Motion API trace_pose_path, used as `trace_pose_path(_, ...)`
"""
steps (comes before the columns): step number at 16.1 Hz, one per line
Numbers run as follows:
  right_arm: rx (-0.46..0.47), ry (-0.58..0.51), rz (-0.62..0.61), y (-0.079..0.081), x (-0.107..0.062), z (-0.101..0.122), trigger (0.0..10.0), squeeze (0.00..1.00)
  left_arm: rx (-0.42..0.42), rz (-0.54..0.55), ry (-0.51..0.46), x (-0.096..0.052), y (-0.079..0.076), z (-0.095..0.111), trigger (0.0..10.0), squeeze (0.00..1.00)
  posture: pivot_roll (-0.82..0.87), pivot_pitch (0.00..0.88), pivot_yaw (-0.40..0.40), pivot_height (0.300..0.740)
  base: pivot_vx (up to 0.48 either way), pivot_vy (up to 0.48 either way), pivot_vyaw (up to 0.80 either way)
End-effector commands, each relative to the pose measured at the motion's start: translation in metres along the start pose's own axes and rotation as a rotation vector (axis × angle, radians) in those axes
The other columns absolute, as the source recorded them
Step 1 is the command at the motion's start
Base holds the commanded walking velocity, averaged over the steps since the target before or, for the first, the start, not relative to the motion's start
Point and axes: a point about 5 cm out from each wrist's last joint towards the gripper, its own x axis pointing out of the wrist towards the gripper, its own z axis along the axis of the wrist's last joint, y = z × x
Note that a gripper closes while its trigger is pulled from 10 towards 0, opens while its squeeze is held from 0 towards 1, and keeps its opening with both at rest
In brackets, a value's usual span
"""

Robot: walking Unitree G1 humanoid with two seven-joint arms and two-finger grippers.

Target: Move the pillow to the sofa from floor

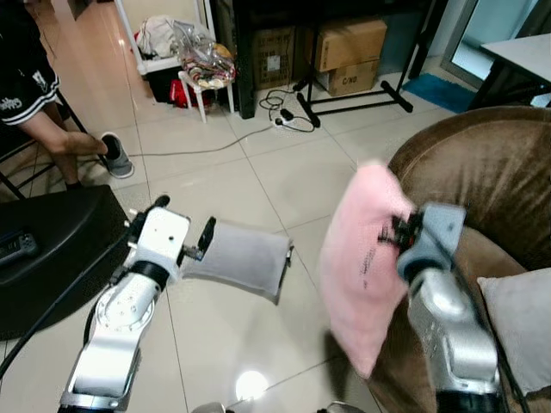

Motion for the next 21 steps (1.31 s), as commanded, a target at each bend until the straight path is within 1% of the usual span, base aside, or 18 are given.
trace_pose_path(1,-0.029,-0.019,0.023,0.003,-0.001,-0.002,10.0,0.00,-0.010,0.016,0.007,-0.003,0.001,-0.006,10.0,0.00,-0.07,0.000,-0.007,0.740,0.000,0.000,0.00)
trace_pose_path(2,-0.038,-0.005,0.031,0.004,-0.001,-0.007,10.0,0.00,-0.011,0.016,0.008,-0.004,0.001,-0.007,10.0,0.00,-0.07,0.000,-0.007,0.740,0.000,0.000,0.00)
trace_pose_path(3,-0.030,-0.014,0.047,0.005,-0.004,-0.009,10.0,0.00,0.007,0.009,0.011,-0.006,0.001,-0.009,10.0,0.00,-0.07,0.000,-0.007,0.740,0.000,0.000,0.00)
trace_pose_path(4,-0.020,-0.037,0.059,0.006,-0.005,-0.007,10.0,0.00,0.030,0.000,0.006,-0.008,0.001,-0.008,10.0,0.00,-0.07,0.000,-0.012,0.740,0.000,0.000,0.00)
trace_pose_path(5,-0.001,-0.045,0.060,0.008,-0.002,-0.003,10.0,0.00,0.026,0.003,0.002,-0.009,0.002,-0.008,10.0,0.00,-0.07,0.000,-0.013,0.740,0.000,0.000,0.00)
trace_pose_path(6,0.000,-0.054,0.067,0.009,-0.001,-0.001,10.0,0.00,0.024,0.004,0.002,-0.009,0.002,-0.009,10.0,0.00,-0.07,0.000,-0.013,0.740,0.000,0.000,-0.56)
trace_pose_path(8,0.005,-0.077,0.070,0.011,0.002,0.004,10.0,0.00,0.016,0.011,0.002,-0.008,0.001,-0.010,10.0,0.00,-0.07,0.000,-0.015,0.740,0.000,0.000,-0.80)
trace_pose_path(11,0.051,-0.098,0.074,0.015,0.003,0.009,10.0,0.00,0.016,0.025,-0.016,-0.008,0.003,-0.006,10.0,0.00,-0.06,0.000,-0.019,0.740,0.000,0.000,-0.80)
trace_pose_path(16,0.058,-0.100,0.068,0.016,0.003,0.009,10.0,0.00,-0.010,0.042,-0.042,-0.007,0.006,-0.001,10.0,0.00,-0.06,0.000,-0.012,0.740,0.000,0.000,-0.80)
trace_pose_path(20,0.062,-0.097,0.067,0.016,0.002,0.008,10.0,0.00,-0.016,0.046,-0.043,-0.008,0.006,-0.001,10.0,0.00,-0.06,0.000,-0.016,0.740,0.000,0.000,-0.80)
trace_pose_path(21,0.063,-0.096,0.068,0.017,0.002,0.008,10.0,0.00,-0.029,0.043,-0.046,-0.008,0.006,-0.001,10.0,0.00,-0.06,0.000,-0.016,0.740,0.000,0.000,-0.80)
